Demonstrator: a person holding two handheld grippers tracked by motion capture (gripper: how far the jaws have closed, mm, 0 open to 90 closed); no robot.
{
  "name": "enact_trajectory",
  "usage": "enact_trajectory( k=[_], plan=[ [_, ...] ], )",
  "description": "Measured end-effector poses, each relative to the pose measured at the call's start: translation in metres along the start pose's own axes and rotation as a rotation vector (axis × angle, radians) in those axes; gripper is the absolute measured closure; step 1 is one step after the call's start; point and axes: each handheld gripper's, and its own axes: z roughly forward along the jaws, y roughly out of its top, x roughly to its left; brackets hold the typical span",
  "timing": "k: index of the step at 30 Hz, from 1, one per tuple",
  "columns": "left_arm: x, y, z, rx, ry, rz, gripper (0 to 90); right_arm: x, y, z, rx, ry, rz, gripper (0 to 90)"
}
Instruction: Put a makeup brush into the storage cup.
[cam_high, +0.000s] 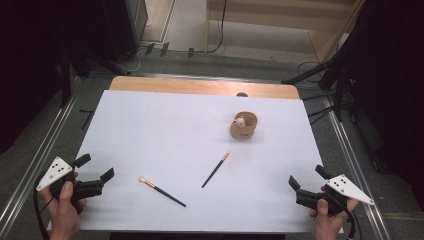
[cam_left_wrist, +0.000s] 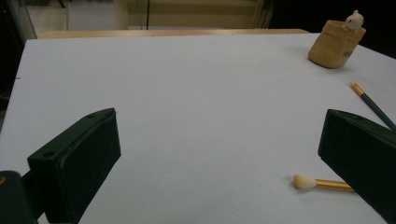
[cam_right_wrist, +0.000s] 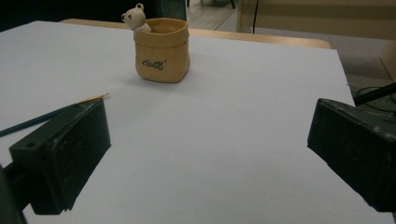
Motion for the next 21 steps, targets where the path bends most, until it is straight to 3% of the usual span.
enact_trajectory(
  k=[5, 11, 14, 21],
  plan=[
    [-0.001, 0.000, 0.001, 0.006, 0.001, 0.009, 0.0, 0.005, 0.002, -0.001, -0.003, -0.007, -0.016, 0.0],
    [-0.002, -0.001, -0.002, 0.005, -0.001, 0.012, 0.0, 0.006, 0.004, -0.003, -0.011, 0.036, -0.001, 0.0],
    [-0.003, -0.001, -0.002, 0.012, 0.003, 0.028, 0.0, 0.008, 0.006, -0.002, -0.002, 0.039, -0.020, 0.0],
    [-0.004, 0.000, -0.001, 0.004, -0.003, 0.018, 0.0, 0.015, 0.009, 0.001, -0.001, 0.054, -0.027, 0.0]
  ],
)
